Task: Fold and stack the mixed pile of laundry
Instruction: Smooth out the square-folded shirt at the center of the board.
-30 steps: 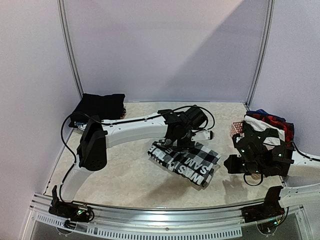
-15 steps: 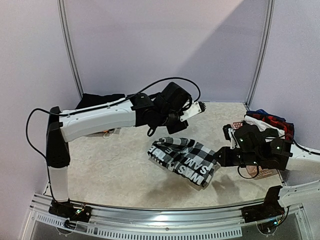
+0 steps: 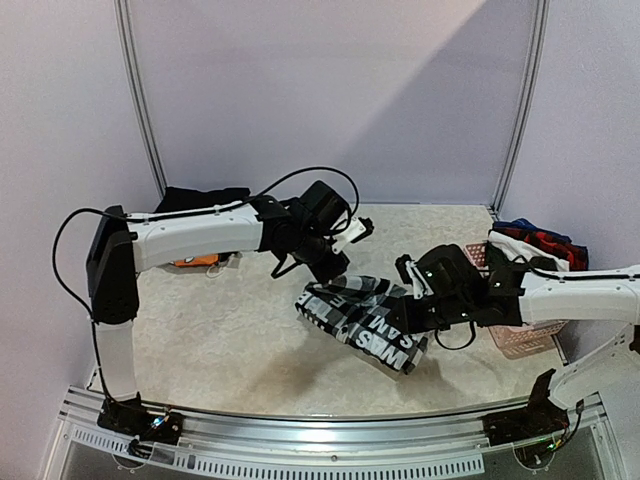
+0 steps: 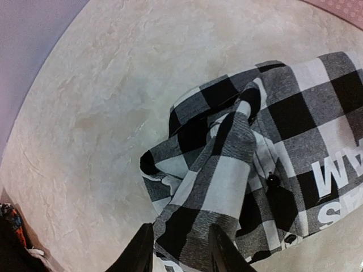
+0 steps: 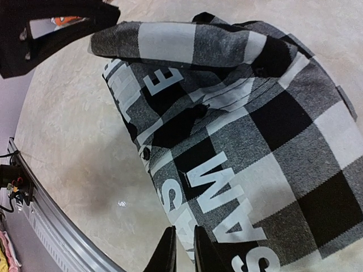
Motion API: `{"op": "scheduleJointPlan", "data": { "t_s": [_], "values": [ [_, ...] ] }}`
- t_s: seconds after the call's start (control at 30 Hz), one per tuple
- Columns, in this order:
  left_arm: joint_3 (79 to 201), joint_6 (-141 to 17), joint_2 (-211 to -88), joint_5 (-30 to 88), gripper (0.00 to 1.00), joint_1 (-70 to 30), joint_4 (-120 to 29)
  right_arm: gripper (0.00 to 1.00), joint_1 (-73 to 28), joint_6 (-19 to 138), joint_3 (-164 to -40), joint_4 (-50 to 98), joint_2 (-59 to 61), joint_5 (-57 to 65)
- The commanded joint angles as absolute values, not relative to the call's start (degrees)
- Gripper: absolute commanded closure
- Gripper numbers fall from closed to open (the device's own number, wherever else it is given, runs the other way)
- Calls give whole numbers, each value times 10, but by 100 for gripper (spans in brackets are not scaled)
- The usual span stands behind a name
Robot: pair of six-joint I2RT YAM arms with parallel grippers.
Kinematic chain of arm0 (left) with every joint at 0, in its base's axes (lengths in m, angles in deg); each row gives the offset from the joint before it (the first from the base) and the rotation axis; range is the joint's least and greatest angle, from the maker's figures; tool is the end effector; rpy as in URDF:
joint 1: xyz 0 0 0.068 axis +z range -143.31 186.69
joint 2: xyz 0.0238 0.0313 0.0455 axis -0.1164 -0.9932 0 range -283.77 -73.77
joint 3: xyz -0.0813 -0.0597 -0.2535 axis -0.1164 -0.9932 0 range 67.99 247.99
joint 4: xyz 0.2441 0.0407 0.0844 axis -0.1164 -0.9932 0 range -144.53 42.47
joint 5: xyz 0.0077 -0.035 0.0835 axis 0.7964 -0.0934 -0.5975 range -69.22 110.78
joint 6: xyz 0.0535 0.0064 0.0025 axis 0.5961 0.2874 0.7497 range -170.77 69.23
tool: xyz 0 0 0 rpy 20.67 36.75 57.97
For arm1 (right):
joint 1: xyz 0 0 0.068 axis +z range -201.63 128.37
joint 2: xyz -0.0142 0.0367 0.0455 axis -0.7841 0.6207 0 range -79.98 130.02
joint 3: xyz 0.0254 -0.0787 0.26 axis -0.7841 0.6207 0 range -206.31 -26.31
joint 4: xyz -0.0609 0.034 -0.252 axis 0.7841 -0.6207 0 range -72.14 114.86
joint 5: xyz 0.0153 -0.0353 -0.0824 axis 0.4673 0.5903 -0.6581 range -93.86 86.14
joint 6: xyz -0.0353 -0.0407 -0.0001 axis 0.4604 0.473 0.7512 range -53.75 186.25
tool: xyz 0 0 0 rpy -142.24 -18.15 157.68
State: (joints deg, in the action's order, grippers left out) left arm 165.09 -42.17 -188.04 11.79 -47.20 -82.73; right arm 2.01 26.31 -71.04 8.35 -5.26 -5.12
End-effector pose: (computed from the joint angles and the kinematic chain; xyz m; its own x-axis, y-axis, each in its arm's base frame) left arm 0.2679 -0.3578 0.2528 -0.3508 0.7311 -0.5852 0.8031 0.5563 0.2136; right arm 0.1594 0.2155 0.2183 -0.8409 -0.0597 -0.5379 -0.3344 0.8387 0.4297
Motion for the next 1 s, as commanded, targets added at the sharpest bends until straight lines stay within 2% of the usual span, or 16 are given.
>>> {"op": "scheduleJointPlan", "data": {
  "t_s": [0.0, 0.2, 0.27, 0.37, 0.43, 0.7, 0.97],
  "values": [
    [1657, -453, -1912, 194, 66, -443, -832, 87, 24, 276, -730, 118, -7, -20],
    [1644, -449, -1906, 182, 67, -440, -829, 88, 24, 276, -733, 126, 23, -28],
    [1621, -451, -1880, 174, 64, -446, -808, 88, 24, 276, -738, 123, 30, -32],
    [1590, -447, -1832, 150, 52, -460, -788, 88, 23, 278, -742, 122, 41, -35],
    [1571, -438, -1810, 143, 50, -470, -785, 88, 23, 278, -744, 120, 48, -35],
    [1526, -416, -1800, 158, 58, -503, -809, 89, 20, 274, -738, 120, 61, -64],
    [1573, -398, -1881, 223, 59, -504, -863, 89, 14, 270, -713, 135, 60, -65]
  ]
}}
